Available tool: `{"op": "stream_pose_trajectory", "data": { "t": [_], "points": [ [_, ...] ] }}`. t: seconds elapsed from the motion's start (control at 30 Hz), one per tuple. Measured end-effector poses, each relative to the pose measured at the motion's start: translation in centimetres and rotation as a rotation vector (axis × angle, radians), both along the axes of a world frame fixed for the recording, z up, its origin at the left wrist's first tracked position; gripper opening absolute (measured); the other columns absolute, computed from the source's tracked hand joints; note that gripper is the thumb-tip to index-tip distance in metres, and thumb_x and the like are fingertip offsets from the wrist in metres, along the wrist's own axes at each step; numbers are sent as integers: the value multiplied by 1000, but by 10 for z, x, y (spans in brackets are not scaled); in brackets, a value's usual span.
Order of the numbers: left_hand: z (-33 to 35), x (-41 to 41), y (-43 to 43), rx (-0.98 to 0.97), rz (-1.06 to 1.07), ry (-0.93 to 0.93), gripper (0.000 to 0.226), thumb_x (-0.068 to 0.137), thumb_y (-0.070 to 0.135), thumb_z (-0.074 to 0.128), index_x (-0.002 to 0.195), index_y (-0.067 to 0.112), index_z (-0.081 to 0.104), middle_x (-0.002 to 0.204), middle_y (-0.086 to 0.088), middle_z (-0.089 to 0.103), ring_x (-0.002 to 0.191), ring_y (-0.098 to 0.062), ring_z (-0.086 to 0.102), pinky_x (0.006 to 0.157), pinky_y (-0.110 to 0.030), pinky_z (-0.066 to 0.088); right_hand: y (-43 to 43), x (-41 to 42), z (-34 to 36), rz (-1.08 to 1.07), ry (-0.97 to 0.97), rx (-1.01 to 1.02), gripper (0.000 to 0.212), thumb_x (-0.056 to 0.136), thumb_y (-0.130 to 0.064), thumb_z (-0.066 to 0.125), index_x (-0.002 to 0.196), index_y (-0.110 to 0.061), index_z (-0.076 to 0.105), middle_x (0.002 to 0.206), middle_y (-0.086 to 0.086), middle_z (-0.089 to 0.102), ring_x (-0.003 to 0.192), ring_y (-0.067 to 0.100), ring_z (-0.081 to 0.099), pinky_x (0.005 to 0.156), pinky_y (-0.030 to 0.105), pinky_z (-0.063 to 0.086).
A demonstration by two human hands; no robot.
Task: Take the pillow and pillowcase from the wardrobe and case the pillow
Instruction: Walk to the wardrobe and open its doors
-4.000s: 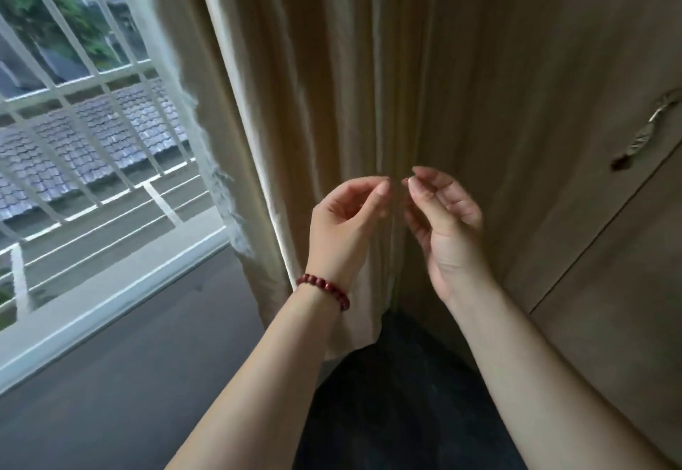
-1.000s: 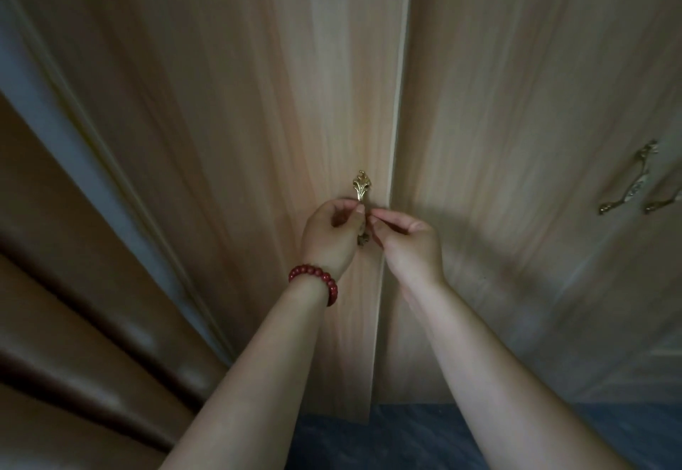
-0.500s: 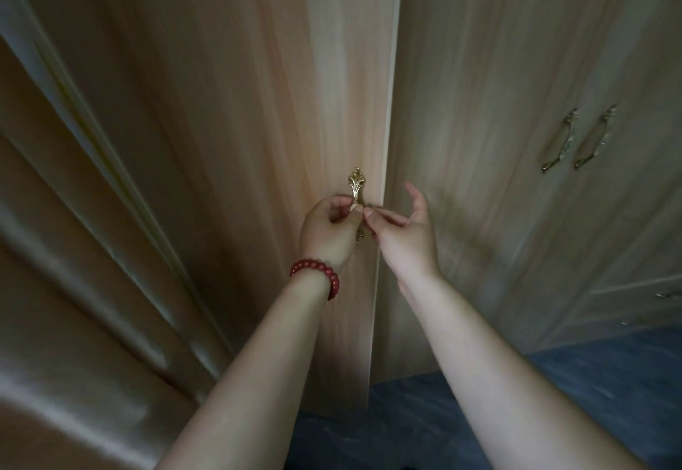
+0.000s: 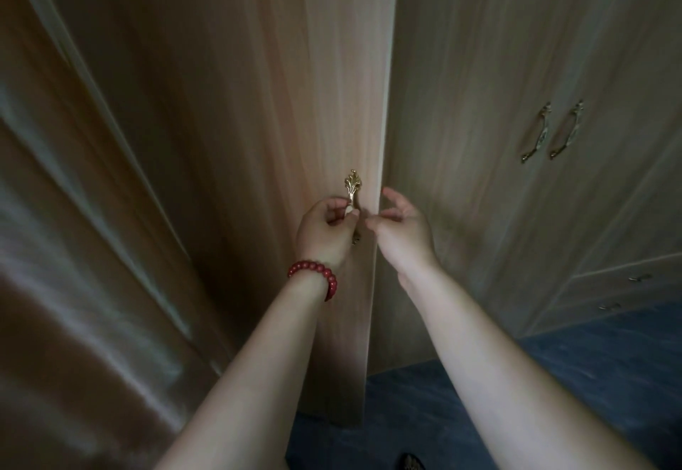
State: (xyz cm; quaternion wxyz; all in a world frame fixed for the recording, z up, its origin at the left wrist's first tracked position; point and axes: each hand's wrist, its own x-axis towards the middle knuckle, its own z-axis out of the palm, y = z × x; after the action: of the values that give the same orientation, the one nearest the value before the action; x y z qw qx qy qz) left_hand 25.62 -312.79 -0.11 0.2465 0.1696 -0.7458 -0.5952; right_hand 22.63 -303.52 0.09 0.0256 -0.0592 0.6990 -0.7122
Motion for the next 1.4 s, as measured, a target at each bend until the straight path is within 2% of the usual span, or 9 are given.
{"op": "stream_pose_trajectory", "data": {
  "t": [0.1, 0.37, 0.5, 0.57, 0.73, 0.93, 1.1, 1.27, 1.4],
  "points": [
    [1, 7, 1, 18, -2, 4, 9, 85, 13, 62, 92, 18, 58, 79, 11, 60, 69, 2, 55, 59, -4, 43, 0, 6, 2, -3, 22, 31, 49, 81, -3, 61, 128, -12, 49, 127, 6, 56, 117, 17, 52, 100, 31, 43],
    [2, 20, 3, 26, -7, 2, 10, 85, 13, 62, 89, 20, 57, 78, 14, 58, 68, 3, 54, 51, 0, 40, 0, 17, 1, 39, 5, 44, 59, 85, -3, 56, 139, -15, 36, 137, 4, 50, 124, 16, 48, 107, 32, 38],
    [4, 29, 4, -35, 29, -33, 12, 84, 26, 63, 93, 21, 56, 83, 16, 55, 74, 4, 53, 53, 1, 39, 4, 22, -1, 53, 9, 82, 52, 87, -6, 54, 136, -16, 41, 130, 2, 54, 116, 12, 50, 92, 18, 42],
    [6, 33, 8, -67, 42, -45, 18, 83, 29, 64, 96, 21, 55, 90, 13, 57, 81, -3, 55, 67, -8, 43, 6, 22, 0, 41, 5, 71, 49, 87, -2, 51, 134, -13, 44, 128, 3, 55, 109, 9, 50, 78, 6, 40],
    [17, 43, 23, -136, 117, 18, 28, 82, 25, 65, 107, 24, 53, 120, 0, 55, 95, -4, 54, 94, -29, 48, 7, 27, 0, 70, -20, 19, 43, 88, -2, 51, 130, -9, 49, 127, 7, 58, 112, 15, 54, 84, 16, 42],
    [31, 53, 48, -142, 136, 78, 15, 85, 20, 62, 95, 30, 57, 98, 15, 61, 90, 6, 56, 86, -29, 54, 18, 28, 3, 150, -34, -59, 27, 87, -6, 53, 114, -9, 59, 105, 7, 66, 80, 5, 59, 55, 3, 43],
    [27, 54, 66, -141, 229, 24, 15, 88, 21, 58, 101, 27, 58, 94, 19, 58, 88, 9, 53, 80, -20, 46, 34, 30, 4, 346, -49, 50, 36, 85, -6, 51, 118, -19, 58, 116, 1, 65, 107, 14, 60, 92, 28, 49],
    [27, 66, 88, -240, 404, 14, 17, 89, 22, 56, 105, 25, 58, 102, 9, 62, 96, -5, 59, 83, -25, 49, 52, 35, 4, 552, -31, 91, 43, 85, -12, 50, 124, -30, 54, 129, -6, 57, 119, 10, 50, 87, 23, 42],
    [21, 79, 102, -227, 470, 28, 21, 91, 21, 53, 111, 22, 59, 109, 4, 64, 100, -6, 60, 82, -19, 50, 56, 42, 6, 629, -51, 67, 49, 88, -11, 47, 133, -28, 46, 133, -1, 55, 120, 14, 50, 96, 31, 46]
  ]
}}
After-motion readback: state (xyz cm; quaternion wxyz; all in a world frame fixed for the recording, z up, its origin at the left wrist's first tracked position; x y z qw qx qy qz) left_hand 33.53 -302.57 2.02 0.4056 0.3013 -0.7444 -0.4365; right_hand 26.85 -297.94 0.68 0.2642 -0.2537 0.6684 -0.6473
